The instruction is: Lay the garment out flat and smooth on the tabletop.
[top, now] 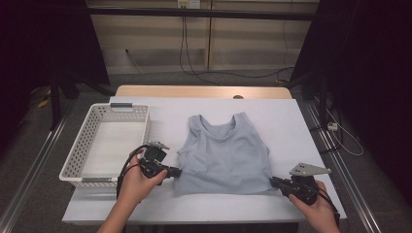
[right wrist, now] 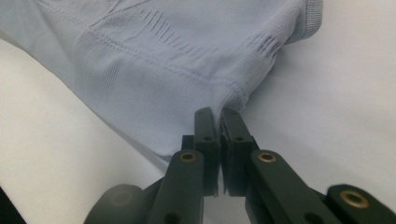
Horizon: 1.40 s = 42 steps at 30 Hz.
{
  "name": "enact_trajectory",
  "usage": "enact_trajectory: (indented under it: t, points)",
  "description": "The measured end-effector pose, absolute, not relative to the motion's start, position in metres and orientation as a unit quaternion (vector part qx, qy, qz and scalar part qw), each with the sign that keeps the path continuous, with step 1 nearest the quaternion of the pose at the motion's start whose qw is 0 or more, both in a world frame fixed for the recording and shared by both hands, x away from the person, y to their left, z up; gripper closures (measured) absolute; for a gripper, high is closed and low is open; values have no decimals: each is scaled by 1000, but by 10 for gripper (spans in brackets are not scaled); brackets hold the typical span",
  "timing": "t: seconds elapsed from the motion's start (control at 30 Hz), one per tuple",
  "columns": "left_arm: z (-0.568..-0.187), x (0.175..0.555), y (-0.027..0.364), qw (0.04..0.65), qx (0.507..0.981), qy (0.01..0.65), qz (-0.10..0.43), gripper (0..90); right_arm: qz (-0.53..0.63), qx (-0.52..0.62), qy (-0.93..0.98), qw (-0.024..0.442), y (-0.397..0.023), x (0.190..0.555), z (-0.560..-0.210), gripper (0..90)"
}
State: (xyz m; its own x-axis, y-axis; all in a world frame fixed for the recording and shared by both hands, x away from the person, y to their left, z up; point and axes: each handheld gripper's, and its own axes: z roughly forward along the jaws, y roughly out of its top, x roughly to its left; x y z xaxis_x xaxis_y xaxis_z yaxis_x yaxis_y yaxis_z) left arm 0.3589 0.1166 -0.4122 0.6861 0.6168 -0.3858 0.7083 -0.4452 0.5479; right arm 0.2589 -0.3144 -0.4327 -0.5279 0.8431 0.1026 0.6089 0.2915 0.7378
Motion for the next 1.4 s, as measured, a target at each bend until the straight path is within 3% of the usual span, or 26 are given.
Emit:
enact_trajectory:
  t: [0.1,0.2,0.37,0.53,0.77,1.23,1.4]
  points:
    - [-413,359,117,358,847,389,-53,811,381,464,785,155,-315,258,-433,809]
    - [-411,363,119,375,841,387,-40,630,391,461,781,154,-315,259,-433,670]
    - [-408,370,113,383,840,383,-32,478,409,448,779,158,-303,263,-429,500]
    - [-407,381,105,386,841,380,-18,360,423,435,781,147,-287,270,-428,389]
    - [-402,398,100,389,840,377,11,238,430,405,795,138,-262,280,-429,297]
    - [-398,424,92,392,846,362,27,112,428,368,817,119,-224,292,-434,231]
    - [-397,433,90,387,838,383,33,93,432,358,820,115,-215,296,-432,220]
